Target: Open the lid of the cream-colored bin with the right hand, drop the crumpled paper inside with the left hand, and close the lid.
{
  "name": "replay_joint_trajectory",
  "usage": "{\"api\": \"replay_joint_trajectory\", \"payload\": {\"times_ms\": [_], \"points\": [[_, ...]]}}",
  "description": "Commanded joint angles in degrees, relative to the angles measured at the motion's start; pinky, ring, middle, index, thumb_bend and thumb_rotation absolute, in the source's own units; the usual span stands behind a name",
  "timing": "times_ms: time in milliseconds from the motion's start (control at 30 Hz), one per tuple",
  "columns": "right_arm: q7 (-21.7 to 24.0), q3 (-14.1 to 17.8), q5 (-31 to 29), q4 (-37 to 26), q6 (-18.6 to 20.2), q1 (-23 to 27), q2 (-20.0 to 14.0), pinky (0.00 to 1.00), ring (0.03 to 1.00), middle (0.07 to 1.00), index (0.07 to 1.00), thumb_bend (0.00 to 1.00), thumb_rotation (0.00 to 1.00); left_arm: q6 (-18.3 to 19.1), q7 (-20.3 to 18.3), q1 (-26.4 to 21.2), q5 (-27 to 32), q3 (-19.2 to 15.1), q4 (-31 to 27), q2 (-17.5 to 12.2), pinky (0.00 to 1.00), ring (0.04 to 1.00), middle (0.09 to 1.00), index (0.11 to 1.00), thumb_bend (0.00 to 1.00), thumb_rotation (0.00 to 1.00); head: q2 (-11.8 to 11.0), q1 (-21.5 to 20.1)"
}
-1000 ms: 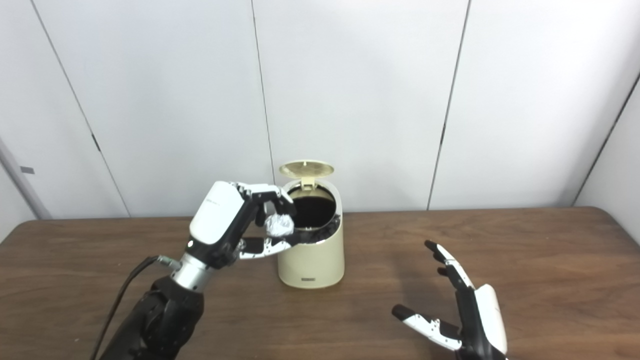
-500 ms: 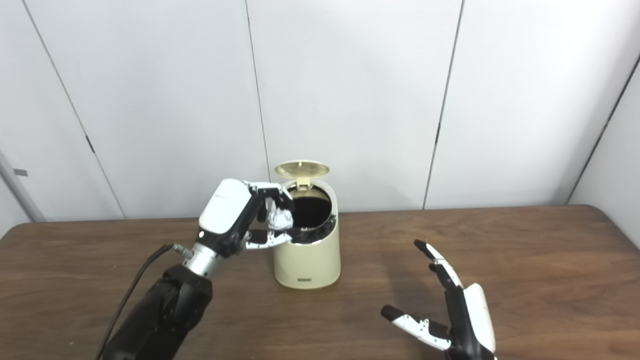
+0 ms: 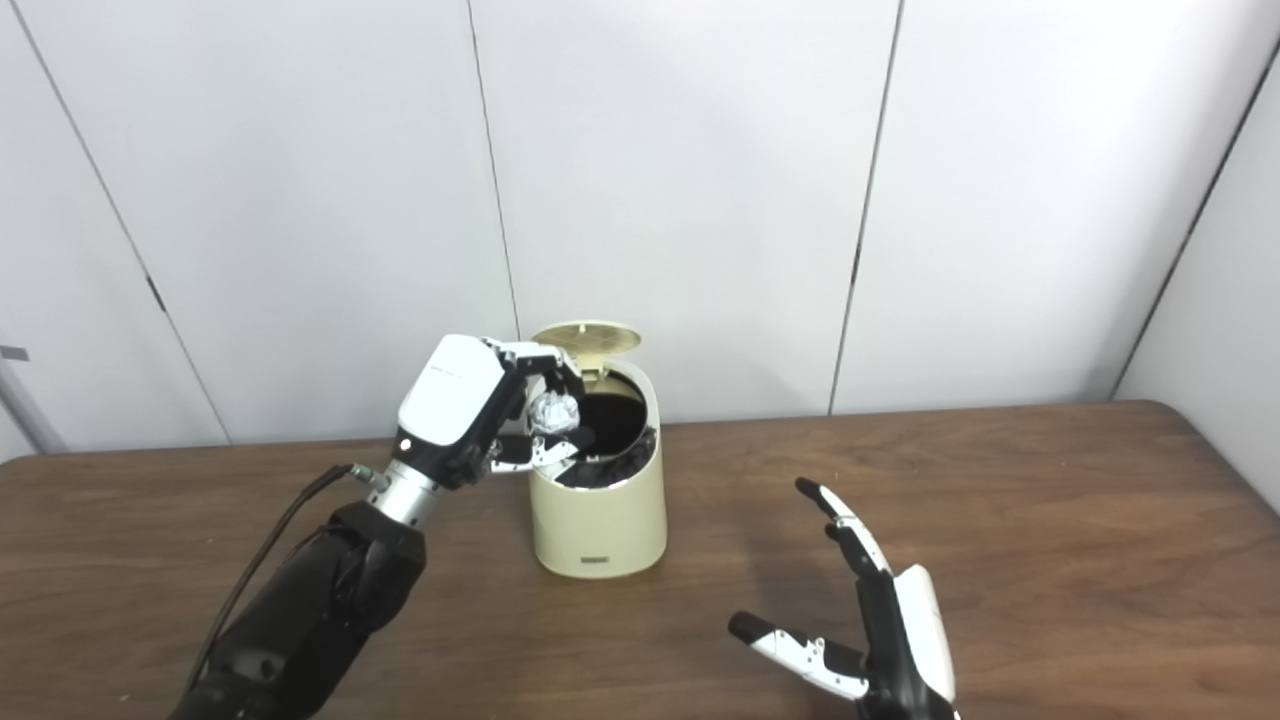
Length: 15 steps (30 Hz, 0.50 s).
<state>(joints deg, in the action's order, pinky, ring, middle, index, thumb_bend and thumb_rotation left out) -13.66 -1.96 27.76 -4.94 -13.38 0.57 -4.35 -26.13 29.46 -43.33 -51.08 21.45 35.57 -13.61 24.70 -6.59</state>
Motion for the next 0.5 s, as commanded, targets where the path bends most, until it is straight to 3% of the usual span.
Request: {"api": "replay_joint_trajectory", "payload": {"times_ms": [0,167,467], "points": [[-0.7,-1.3,-0.2,0.4,-0.1,-0.9,2.5,0.82,0.888,0.886,0.873,0.84,0.66,-0.4,1.8,-3.1,-0.2,0.1,-0.3,-1.0,0.14,0.165,0.448,0.493,0.52,0.0,0.0,-0.1],[-0.6,-1.5,0.1,0.0,0.4,-0.9,2.9,0.82,0.89,0.889,0.876,0.83,0.65,-0.3,1.0,-3.0,0.9,0.0,-0.7,-0.6,0.16,0.186,0.45,0.494,0.52,0.0,0.1,-0.2],[-1.0,-1.6,0.6,0.2,0.2,-0.6,2.7,0.82,0.886,0.886,0.874,0.83,0.67,-0.4,-5.9,-1.3,6.7,-1.0,-3.6,-0.8,0.25,0.292,0.441,0.509,0.52,0.0,0.2,0.1]]}}
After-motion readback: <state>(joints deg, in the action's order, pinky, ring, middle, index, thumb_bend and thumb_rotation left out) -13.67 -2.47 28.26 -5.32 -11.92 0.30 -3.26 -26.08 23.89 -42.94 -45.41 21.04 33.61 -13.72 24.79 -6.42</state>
